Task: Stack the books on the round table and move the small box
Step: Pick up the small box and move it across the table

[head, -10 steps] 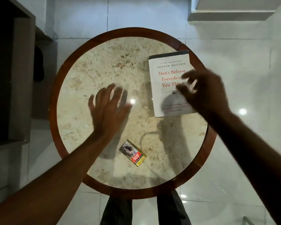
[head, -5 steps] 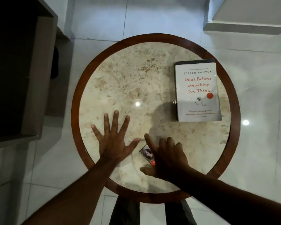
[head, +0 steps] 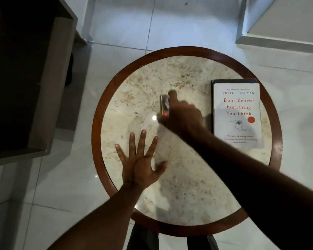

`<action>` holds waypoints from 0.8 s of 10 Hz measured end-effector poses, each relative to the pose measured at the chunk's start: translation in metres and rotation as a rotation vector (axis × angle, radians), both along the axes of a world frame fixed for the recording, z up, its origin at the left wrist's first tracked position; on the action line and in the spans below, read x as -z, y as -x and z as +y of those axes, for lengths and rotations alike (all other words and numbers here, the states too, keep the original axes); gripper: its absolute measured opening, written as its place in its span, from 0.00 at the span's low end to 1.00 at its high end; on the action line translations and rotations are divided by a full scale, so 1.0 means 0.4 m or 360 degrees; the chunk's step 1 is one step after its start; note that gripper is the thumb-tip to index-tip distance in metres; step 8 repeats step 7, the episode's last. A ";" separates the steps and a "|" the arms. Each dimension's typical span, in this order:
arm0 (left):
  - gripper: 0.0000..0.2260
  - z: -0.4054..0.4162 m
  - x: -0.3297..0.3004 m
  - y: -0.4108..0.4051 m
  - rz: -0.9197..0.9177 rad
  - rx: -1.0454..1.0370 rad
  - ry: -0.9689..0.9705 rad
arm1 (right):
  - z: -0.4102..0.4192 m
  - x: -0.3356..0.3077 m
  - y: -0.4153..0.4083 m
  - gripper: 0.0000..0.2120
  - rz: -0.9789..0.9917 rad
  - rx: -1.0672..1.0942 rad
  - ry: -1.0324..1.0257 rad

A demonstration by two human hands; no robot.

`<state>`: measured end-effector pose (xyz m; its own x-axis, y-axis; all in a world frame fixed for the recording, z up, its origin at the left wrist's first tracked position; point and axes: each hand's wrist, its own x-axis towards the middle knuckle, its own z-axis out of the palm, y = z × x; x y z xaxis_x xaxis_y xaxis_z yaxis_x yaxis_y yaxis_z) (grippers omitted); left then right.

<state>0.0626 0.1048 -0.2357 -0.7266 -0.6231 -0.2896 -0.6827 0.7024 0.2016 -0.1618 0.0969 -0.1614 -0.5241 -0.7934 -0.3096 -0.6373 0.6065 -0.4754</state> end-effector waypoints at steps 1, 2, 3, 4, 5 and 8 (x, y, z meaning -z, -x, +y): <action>0.41 -0.001 0.004 -0.002 0.0008 -0.0001 0.0021 | -0.142 0.012 0.056 0.35 0.0004 0.0085 -0.0074; 0.42 0.002 0.004 -0.001 0.0013 0.0006 0.0063 | -0.222 0.028 0.088 0.35 0.0117 0.0076 -0.0046; 0.43 0.012 0.001 0.002 0.0029 0.0044 0.0145 | -0.247 0.035 0.108 0.35 0.0160 0.0061 -0.0045; 0.43 -0.005 0.006 0.003 0.0023 0.0023 0.0147 | -0.283 0.052 0.117 0.37 0.0141 0.0055 -0.0035; 0.43 0.000 0.005 -0.004 -0.0007 0.0046 0.0162 | -0.285 0.050 0.117 0.38 0.0148 0.0043 -0.0030; 0.44 0.002 0.007 0.003 -0.0017 0.0055 0.0172 | -0.283 0.056 0.113 0.37 0.0153 0.0022 0.0001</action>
